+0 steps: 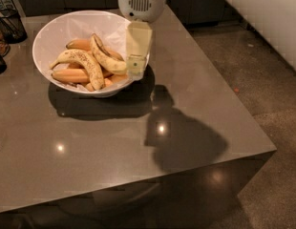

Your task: Pick banana from white bowl

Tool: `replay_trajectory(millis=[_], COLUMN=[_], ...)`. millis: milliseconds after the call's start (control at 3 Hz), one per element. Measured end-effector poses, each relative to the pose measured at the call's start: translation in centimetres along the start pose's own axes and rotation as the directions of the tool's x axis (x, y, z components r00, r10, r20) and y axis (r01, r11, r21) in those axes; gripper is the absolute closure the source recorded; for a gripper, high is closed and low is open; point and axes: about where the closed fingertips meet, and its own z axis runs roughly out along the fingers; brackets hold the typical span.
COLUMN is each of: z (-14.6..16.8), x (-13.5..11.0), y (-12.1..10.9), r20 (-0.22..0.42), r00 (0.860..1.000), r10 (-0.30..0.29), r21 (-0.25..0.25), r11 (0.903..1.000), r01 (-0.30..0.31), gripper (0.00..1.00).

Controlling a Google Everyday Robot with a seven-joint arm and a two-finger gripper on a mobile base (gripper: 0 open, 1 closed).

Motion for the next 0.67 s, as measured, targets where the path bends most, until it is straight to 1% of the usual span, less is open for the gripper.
replay_trajectory(millis=[333, 667], z=[0.0, 0.1], x=[-0.9, -2.4], y=[-0.6, -0.8], r20=[0.029, 0.106], r00=[1.0, 0.992], r10=[-0.004, 0.069], r21=[0.024, 0.018], r11=[0.9997, 0.9973], r01=[0.003, -0.071], gripper=[0.0, 0.0])
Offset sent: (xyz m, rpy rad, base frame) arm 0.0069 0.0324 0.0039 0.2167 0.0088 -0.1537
